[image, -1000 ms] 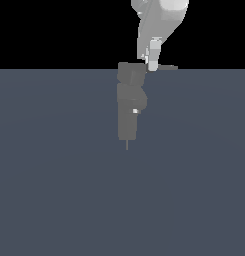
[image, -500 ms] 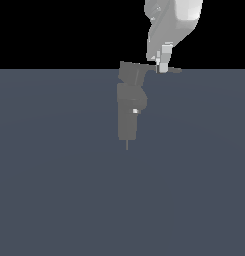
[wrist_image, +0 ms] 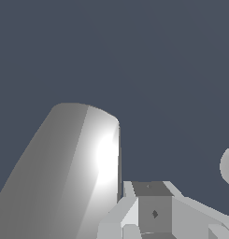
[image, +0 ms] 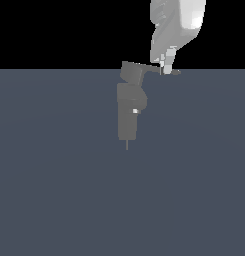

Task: Turn on the faucet by rotating a designated handle.

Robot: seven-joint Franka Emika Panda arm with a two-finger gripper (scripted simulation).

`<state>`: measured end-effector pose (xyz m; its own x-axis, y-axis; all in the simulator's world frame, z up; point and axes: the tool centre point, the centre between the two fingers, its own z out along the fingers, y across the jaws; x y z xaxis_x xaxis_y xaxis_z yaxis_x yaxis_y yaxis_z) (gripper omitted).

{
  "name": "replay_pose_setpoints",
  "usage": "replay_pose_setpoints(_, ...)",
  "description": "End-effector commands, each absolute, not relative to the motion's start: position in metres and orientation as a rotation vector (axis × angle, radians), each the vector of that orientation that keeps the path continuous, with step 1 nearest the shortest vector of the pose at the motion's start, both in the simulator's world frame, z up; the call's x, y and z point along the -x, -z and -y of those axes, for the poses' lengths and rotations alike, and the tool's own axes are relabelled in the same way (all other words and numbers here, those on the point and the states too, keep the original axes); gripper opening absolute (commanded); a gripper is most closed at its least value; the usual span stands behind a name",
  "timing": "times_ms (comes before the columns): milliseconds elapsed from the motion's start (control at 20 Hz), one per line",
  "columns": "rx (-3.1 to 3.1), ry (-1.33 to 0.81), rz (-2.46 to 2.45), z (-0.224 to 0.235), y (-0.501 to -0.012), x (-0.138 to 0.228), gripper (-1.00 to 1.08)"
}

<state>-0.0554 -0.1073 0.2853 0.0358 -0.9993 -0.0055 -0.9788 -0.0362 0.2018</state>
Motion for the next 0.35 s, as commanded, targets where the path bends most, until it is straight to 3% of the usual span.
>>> replay_pose_setpoints(0,-2.126,0.210,2.107,0.129,-0.285,0.052,-1.00)
replay_pose_setpoints(300,-2.123,0.209,2.112,0.142,-0.284,0.042,-1.00)
